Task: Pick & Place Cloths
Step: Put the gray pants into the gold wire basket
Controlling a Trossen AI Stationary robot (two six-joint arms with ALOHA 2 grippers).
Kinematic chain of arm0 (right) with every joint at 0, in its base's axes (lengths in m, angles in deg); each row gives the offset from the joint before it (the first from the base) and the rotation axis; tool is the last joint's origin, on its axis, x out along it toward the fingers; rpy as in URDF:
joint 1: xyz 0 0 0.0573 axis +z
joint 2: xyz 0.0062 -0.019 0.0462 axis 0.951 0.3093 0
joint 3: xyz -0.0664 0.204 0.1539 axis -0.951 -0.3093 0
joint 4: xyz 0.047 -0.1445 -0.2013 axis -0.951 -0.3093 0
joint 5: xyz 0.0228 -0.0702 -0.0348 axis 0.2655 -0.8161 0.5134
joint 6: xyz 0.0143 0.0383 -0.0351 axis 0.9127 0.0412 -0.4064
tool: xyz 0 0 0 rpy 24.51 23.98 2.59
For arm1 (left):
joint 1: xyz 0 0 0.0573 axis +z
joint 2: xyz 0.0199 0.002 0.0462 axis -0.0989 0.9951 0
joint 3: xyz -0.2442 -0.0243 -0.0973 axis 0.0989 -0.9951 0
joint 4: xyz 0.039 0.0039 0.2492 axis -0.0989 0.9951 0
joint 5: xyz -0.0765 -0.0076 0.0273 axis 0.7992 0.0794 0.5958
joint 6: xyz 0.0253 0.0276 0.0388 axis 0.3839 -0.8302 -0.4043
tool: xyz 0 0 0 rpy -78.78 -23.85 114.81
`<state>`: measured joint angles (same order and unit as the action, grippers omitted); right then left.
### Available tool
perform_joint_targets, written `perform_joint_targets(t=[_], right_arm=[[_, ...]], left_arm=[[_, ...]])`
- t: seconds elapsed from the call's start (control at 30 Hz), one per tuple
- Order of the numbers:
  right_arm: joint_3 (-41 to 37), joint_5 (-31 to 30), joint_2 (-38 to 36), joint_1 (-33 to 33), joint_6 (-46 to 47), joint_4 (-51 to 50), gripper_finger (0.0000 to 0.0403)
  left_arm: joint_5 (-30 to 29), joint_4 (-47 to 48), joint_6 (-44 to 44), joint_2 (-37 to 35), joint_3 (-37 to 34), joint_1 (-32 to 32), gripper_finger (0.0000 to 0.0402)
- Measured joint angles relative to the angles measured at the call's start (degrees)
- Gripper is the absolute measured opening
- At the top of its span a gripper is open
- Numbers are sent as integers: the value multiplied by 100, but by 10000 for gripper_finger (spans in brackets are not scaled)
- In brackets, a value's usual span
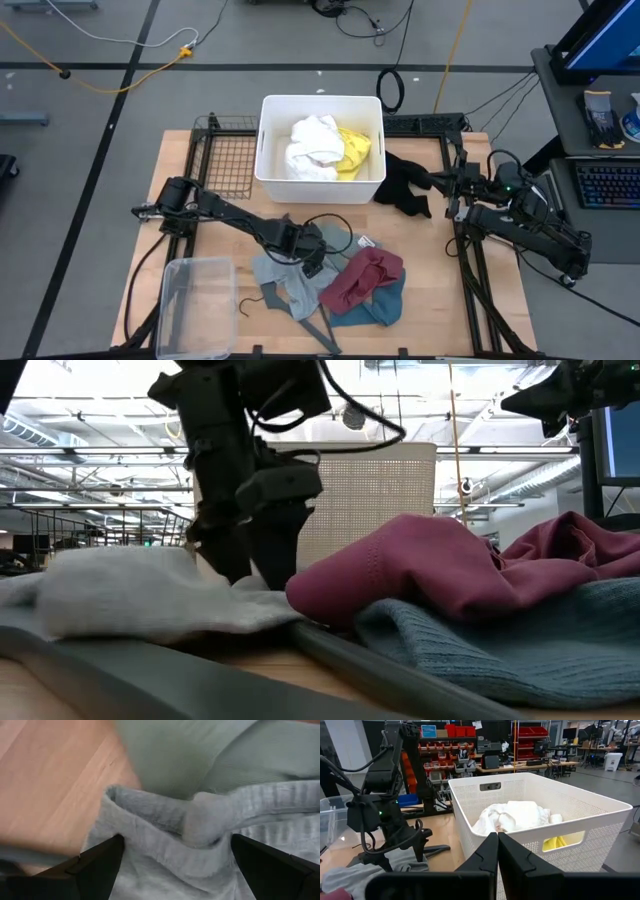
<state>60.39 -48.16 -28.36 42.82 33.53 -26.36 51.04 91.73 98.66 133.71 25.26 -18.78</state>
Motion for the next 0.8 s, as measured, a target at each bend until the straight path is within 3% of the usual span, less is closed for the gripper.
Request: perform_joint_targets(t=[0.1,0.23,0.63,0.7,0.8], right_arm=[[0,-1,0,1,-2,2,4],[0,-1,0,2,-4,2,4],[0,-25,2,-1,7,8,4],[0,-24,2,2,9,10,4],[0,-25,2,1,9,10,4]], left_arm=[[-1,-1,73,-16,-87,-4,347],[-76,-113,97,-14,-94,2,286],[78,-347,23,-157,-114,2,31],[237,-318,-20,-299,-114,7,11],[381,-248,-5,-563,-118,4,18]])
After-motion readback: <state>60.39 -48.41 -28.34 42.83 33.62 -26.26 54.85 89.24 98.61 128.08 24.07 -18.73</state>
